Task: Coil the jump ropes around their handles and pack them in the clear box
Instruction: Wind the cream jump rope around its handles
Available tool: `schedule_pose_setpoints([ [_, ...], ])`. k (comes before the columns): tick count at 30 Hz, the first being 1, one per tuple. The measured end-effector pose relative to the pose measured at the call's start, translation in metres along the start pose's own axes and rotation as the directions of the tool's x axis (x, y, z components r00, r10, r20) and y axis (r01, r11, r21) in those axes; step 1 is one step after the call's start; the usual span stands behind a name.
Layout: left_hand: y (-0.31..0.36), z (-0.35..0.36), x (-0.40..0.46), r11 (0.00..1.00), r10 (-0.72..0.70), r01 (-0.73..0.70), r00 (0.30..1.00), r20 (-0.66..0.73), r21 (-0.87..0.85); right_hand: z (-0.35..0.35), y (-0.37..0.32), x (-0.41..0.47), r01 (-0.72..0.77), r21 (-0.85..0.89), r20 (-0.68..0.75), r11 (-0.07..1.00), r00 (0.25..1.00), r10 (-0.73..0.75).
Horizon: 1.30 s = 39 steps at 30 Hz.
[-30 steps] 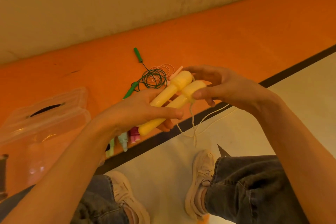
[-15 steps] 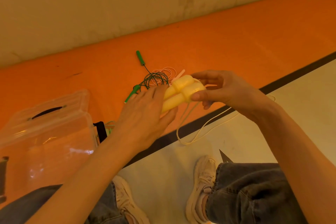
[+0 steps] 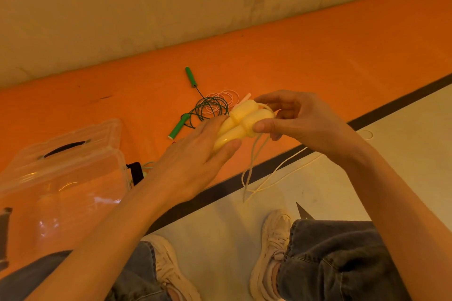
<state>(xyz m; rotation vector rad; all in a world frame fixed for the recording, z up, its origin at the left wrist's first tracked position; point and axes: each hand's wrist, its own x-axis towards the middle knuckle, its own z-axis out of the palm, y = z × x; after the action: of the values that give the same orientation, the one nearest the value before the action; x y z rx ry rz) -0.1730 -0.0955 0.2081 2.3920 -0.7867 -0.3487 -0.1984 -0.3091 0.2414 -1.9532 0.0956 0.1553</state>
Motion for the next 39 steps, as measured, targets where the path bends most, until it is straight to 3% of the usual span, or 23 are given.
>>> schedule_pose_setpoints([
  [9,-0.003,-0.004,0.000,0.999,-0.035,0.035,0.998,-0.050,0.013,-0.001,-0.001,0.001,0.028,0.009,0.047,1.000,0.998,-0.028],
  [12,-0.007,-0.008,-0.001,0.999,-0.015,0.013,0.999,-0.052,-0.038,-0.006,-0.001,-0.001,0.036,-0.063,0.065,0.997,0.997,-0.032],
  [17,-0.008,-0.010,-0.004,0.997,0.027,-0.028,1.000,-0.015,-0.068,0.000,0.003,0.003,0.077,-0.291,-0.028,0.954,0.996,-0.089],
  [23,-0.007,-0.015,-0.007,0.983,0.042,-0.037,0.999,0.025,-0.181,-0.005,0.002,0.004,0.083,-0.317,-0.069,0.945,0.992,-0.110],
  [33,-0.005,-0.017,-0.006,0.949,0.016,-0.020,1.000,-0.014,-0.313,-0.003,-0.004,0.002,0.031,-0.033,0.014,0.999,0.999,-0.031],
  [39,-0.003,-0.020,-0.010,0.949,0.033,-0.028,0.999,0.009,-0.314,-0.004,-0.006,0.001,0.006,-0.051,-0.017,0.999,1.000,-0.007],
])
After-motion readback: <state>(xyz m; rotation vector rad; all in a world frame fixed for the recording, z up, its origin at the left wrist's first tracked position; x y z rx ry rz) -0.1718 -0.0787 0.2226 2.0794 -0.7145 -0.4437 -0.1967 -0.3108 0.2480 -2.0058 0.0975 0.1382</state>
